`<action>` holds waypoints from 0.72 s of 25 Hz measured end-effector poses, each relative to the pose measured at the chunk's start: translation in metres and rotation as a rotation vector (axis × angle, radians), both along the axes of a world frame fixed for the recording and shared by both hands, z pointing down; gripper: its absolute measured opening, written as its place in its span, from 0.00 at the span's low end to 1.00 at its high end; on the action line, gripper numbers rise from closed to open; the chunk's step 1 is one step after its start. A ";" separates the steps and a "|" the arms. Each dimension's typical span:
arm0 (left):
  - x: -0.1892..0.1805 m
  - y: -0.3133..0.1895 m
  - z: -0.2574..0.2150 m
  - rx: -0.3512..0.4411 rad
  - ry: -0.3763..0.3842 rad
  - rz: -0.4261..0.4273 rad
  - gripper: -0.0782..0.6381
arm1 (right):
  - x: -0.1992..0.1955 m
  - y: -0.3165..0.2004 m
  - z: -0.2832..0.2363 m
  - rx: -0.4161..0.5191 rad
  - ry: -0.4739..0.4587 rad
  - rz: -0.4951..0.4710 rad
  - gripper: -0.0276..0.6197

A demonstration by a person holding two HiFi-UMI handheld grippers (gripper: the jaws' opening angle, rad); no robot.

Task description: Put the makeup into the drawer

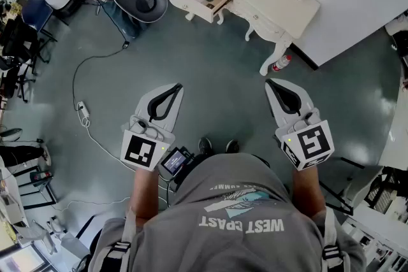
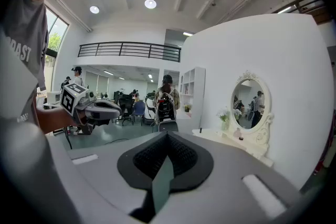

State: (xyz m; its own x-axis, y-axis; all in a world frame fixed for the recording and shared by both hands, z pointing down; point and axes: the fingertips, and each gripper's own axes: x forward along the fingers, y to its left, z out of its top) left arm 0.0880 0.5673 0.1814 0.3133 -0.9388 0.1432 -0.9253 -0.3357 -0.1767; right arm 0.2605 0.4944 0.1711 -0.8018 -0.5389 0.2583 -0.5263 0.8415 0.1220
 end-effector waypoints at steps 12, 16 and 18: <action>-0.005 0.014 0.004 -0.005 0.014 0.000 0.11 | -0.004 0.014 0.002 -0.005 0.006 0.007 0.04; -0.010 0.015 0.007 -0.009 0.021 0.010 0.11 | -0.010 0.017 0.004 -0.013 0.006 0.012 0.04; -0.014 0.016 0.007 -0.006 0.024 0.016 0.11 | -0.013 0.020 0.004 -0.013 0.006 0.020 0.04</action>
